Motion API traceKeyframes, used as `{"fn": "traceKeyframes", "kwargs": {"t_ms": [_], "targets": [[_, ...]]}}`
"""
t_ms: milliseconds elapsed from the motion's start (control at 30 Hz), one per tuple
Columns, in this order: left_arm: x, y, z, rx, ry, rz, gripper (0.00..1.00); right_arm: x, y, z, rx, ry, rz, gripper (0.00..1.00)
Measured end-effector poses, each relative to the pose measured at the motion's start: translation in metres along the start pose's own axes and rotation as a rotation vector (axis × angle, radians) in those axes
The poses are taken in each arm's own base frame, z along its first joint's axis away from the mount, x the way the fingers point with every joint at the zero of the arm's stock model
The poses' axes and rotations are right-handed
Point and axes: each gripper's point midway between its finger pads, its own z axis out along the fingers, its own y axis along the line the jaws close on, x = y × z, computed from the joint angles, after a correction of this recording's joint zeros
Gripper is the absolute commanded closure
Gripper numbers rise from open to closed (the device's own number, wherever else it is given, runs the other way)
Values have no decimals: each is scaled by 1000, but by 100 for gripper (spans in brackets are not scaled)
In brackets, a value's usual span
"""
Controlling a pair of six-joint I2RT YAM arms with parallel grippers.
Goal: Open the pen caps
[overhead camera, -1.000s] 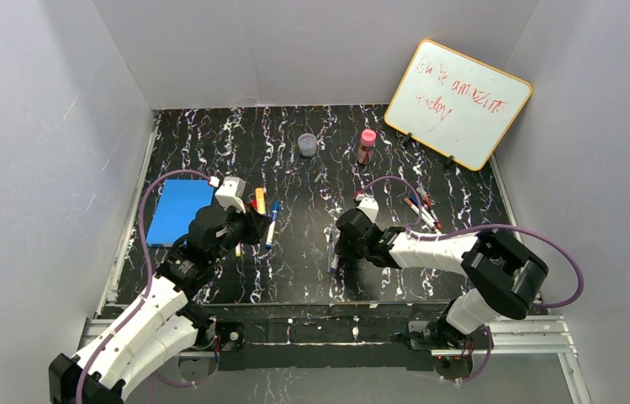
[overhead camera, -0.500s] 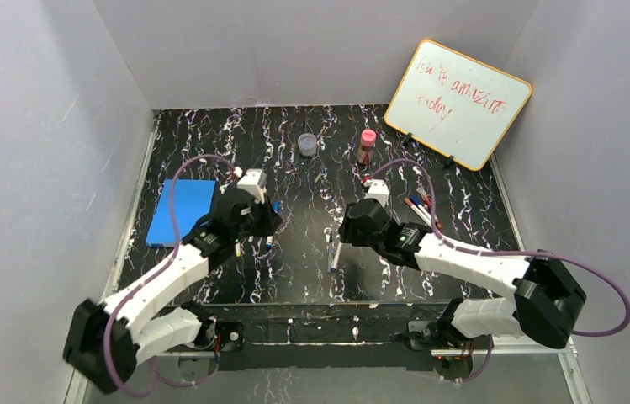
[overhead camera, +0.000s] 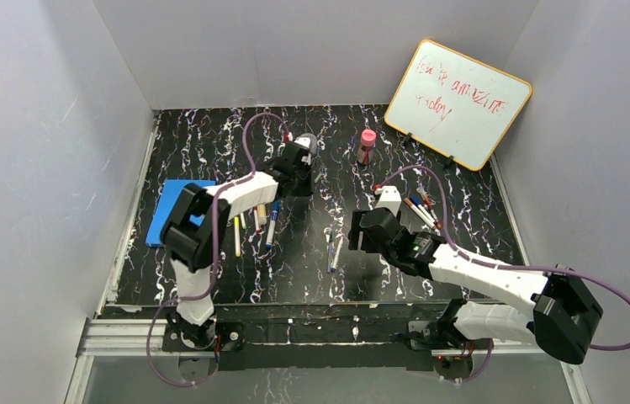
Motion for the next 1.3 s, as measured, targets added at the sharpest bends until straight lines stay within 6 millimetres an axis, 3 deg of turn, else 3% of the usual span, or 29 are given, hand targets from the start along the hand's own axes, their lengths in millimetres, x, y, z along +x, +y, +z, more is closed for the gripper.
{"fn": "traceKeyframes", "kwargs": {"t_ms": [167, 300, 633, 833, 967, 1100, 1200, 1300], "targets": [[-11, -3, 46, -31, 29, 21, 97, -4, 2, -4, -20, -11, -23, 21], [-13, -3, 64, -41, 39, 25, 92, -4, 1, -6, -27, -7, -48, 21], [-19, -3, 71, -43, 32, 27, 67, -16, 4, -15, -49, -33, -86, 21], [-21, -5, 71, -39, 24, 31, 57, -20, 5, -16, -56, -43, -96, 21], [-20, -3, 67, -40, 24, 33, 50, -22, 7, -17, -60, -44, -99, 21], [-12, 3, 48, -61, 43, 35, 44, -31, 13, -20, -72, -62, -104, 21], [-23, 4, 24, -63, 12, 33, 40, -41, 18, -22, -82, -77, -109, 21], [-46, -1, -12, -43, -66, 24, 36, -51, 24, -25, -92, -97, -114, 21]]}}
